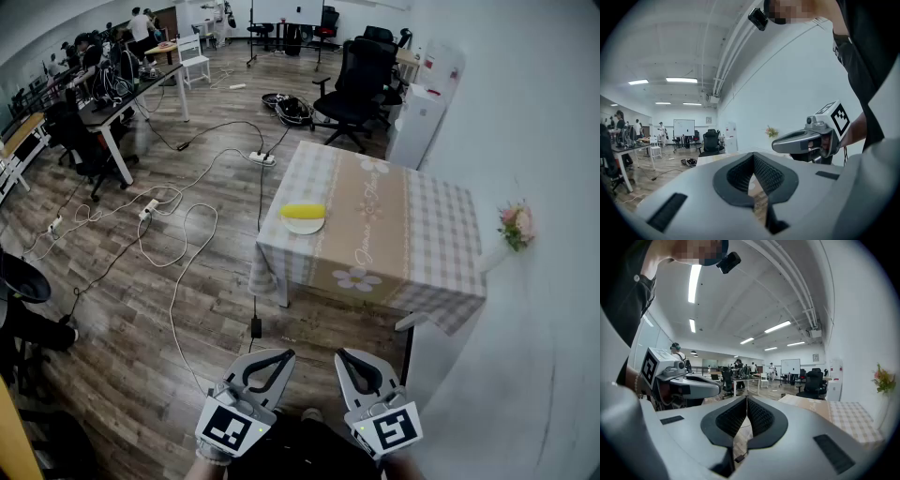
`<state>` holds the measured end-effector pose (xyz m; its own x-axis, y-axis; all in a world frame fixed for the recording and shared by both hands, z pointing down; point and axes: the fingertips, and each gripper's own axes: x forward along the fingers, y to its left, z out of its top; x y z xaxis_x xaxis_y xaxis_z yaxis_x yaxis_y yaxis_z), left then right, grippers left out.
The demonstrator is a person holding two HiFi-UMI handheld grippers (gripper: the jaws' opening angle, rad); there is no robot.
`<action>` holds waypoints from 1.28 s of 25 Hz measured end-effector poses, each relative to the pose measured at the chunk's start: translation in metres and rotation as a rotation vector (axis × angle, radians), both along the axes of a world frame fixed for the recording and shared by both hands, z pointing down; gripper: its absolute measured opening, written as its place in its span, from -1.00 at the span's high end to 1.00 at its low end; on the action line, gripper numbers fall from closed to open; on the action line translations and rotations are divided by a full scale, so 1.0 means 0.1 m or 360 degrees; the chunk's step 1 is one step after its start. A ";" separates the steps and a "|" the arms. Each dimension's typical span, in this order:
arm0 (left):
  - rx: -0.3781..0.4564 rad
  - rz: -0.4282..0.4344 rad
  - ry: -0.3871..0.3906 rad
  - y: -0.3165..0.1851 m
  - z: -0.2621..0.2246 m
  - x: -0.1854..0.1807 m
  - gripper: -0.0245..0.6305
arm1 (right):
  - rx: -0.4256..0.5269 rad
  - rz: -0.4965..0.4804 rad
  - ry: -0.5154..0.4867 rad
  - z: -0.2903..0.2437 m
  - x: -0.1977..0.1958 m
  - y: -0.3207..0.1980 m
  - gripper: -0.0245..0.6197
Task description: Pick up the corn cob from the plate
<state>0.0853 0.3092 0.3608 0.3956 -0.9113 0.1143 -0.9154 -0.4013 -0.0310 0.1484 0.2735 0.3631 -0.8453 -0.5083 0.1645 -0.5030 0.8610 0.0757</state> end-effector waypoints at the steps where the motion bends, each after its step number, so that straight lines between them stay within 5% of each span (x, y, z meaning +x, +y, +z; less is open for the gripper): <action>1: 0.0000 0.0002 0.0003 0.00 0.01 0.00 0.89 | 0.0000 0.0002 0.0001 0.01 0.00 0.00 0.79; 32: 0.0023 0.0078 0.0014 0.17 -0.02 -0.28 0.89 | -0.0033 0.0103 -0.0040 -0.01 -0.24 0.21 0.79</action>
<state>0.0577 0.3260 0.3590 0.4405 -0.8924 0.0978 -0.8951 -0.4450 -0.0289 0.1243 0.2947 0.3619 -0.8148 -0.5587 0.1548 -0.5592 0.8278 0.0446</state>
